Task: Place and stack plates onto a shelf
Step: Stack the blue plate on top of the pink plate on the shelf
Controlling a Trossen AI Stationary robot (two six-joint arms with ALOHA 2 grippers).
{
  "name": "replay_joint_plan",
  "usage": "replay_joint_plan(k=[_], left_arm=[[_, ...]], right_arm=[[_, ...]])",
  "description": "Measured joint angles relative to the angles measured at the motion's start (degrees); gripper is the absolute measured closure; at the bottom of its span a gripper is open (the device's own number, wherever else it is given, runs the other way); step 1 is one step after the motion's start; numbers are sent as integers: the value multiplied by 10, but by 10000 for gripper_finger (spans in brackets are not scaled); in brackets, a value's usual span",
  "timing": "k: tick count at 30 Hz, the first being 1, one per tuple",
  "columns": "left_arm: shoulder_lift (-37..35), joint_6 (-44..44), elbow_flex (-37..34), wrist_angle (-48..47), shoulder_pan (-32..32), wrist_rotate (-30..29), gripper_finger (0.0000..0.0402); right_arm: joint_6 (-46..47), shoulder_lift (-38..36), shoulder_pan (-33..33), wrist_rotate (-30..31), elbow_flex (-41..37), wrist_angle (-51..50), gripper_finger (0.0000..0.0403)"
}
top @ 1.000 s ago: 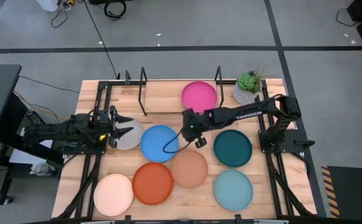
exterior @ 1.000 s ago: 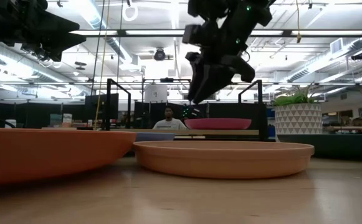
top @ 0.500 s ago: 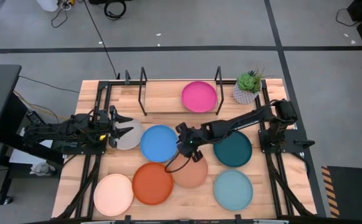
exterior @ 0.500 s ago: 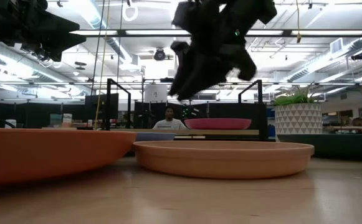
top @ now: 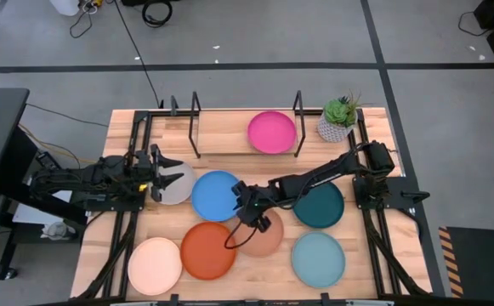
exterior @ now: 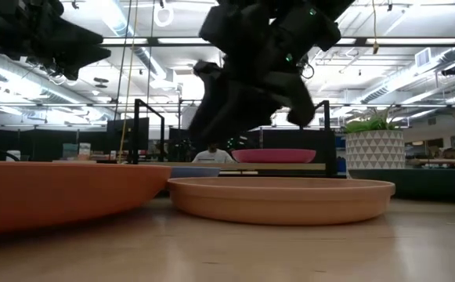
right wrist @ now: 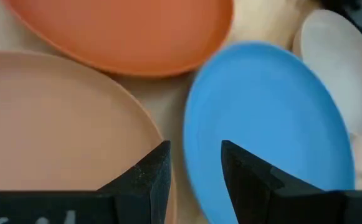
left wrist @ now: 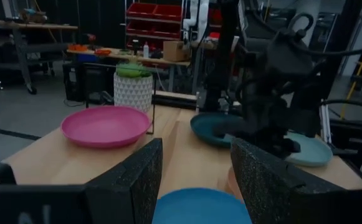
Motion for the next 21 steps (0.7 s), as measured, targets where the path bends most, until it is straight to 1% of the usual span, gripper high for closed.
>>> replay_joint_plan(k=[2, 4, 6, 11, 21], left_arm=[[2, 0, 0, -4, 0, 0, 205], [10, -1, 0, 3, 0, 0, 205], [11, -1, -1, -4, 0, 0, 205], [19, -2, 0, 16, 0, 0, 205], [20, -6, 0, 20, 0, 0, 205]], right_arm=[[0, 10, 0, -13, 2, 23, 256], [-2, 23, 0, -16, 1, 24, 257], [-9, 38, 0, -15, 1, 29, 257], [-17, 62, -1, -1, 1, 42, 257], [6, 47, -10, -10, 1, 43, 281]])
